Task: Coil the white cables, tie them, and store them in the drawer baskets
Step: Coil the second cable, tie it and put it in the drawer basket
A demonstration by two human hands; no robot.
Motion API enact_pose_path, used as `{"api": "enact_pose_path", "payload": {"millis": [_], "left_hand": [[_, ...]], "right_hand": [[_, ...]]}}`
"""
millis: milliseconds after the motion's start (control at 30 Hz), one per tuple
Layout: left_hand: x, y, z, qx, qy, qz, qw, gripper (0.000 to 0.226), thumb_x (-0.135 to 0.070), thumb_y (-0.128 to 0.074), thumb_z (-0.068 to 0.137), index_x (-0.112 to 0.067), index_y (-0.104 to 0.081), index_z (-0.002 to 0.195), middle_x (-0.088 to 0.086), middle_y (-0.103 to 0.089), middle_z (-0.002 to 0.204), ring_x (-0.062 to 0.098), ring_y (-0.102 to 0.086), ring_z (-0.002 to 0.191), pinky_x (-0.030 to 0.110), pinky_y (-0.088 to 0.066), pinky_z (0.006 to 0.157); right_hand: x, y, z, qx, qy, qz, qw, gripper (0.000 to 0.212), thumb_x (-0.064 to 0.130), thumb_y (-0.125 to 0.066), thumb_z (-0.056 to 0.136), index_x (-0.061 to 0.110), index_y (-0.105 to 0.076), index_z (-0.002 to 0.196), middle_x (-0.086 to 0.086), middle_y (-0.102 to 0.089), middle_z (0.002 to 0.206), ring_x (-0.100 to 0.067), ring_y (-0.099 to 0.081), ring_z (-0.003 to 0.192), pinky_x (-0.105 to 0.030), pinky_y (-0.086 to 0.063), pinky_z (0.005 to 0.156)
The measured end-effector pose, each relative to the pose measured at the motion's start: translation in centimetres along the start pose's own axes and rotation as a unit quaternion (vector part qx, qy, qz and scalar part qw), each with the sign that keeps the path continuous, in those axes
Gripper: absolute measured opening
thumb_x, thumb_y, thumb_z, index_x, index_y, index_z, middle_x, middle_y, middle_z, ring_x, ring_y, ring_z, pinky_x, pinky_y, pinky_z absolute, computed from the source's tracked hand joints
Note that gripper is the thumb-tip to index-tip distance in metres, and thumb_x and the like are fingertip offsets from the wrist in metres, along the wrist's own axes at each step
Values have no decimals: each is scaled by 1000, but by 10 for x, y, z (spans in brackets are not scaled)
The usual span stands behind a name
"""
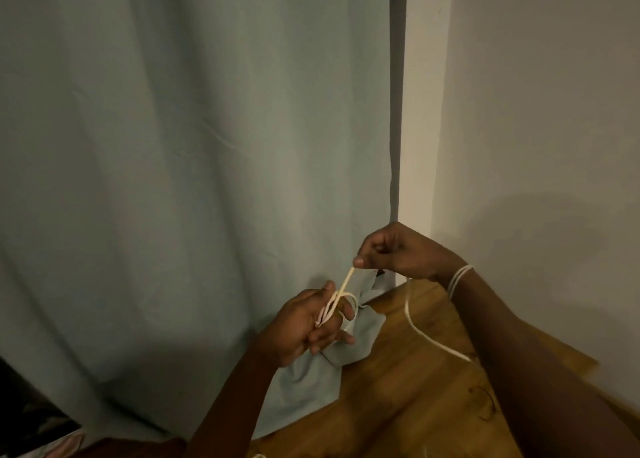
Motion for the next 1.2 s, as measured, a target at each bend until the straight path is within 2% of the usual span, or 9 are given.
{"api": "enact_pose_path", "payload": {"millis": [167,233,367,533,700,867,967,1067,1200], "left_hand": [[-21,-5,5,-32,-133,-294,946,39,-34,-50,95,-11,-60,65,4,-52,43,15,-53,39,32,-58,71],[-34,2,6,-91,-203,-333,916,45,-32,-41,96,-11,-65,63,18,-73,79,30,-73,76,46,-55,92],[-41,24,8,-171,-269,-204,926,39,-26,-30,104,-14,-61,83,21,-55,137,31,-51,130,44,-32,114],[-14,45,-2,-273,-143,293,905,36,-25,-37,105,-8,-66,118,-4,-71,115,4,-61,113,22,-41,104],[-9,18,-11,-124,-29,230,965,37,-22,-30,106,-7,-57,87,8,-70,61,20,-68,63,28,-54,84],[-8,6,-10,20,-66,-128,989,41,-35,-41,98,-3,-62,83,-2,-44,37,10,-41,31,34,-52,70],[-22,0,-2,60,-150,-270,949,31,-33,-56,95,-6,-64,83,12,-64,55,21,-64,52,38,-55,84],[-38,-5,5,70,-216,-316,921,55,-32,-19,106,-6,-66,116,27,-53,136,37,-47,132,49,-15,122],[-30,21,4,-179,-231,-15,956,42,-30,-28,105,-8,-59,122,15,-63,129,20,-53,123,32,-31,108]], "right_hand": [[-41,-56,8,28,-54,134,989,12,7,-63,94,11,-70,103,-7,-71,86,-16,-65,80,-34,-54,73],[-49,-87,0,154,-109,130,973,12,15,-60,97,13,-68,106,-8,-72,96,-22,-68,90,-45,-56,85],[-31,-117,-17,311,-185,92,928,47,52,-48,98,11,-69,91,-9,-71,89,-30,-66,89,-55,-48,101],[5,-62,-26,257,-145,-46,954,50,52,-45,99,11,-62,77,0,-53,62,-13,-48,58,-31,-44,67],[17,-9,-8,75,-7,-124,989,22,29,-73,88,9,-74,80,-8,-71,74,-21,-66,68,-40,-56,72],[6,-14,7,-26,36,-8,999,21,27,-77,83,7,-76,91,-12,-74,82,-20,-68,74,-34,-56,71],[-16,-59,7,-31,9,83,996,16,19,-63,95,6,-72,91,-17,-68,78,-23,-61,71,-43,-52,70],[-25,-116,-6,51,-54,170,983,20,21,-51,102,14,-65,90,-5,-67,76,-15,-62,67,-35,-53,69],[-27,-130,-28,196,-94,197,956,14,17,-53,101,6,-62,101,-9,-66,74,-17,-63,62,-28,-52,67]]}}
Point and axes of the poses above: each hand's wrist, its own z-axis towards the middle knuckle, its own y-axis out of the back of the hand, x = y × z, the point moved 1 cm from there along z, towards the middle knuckle
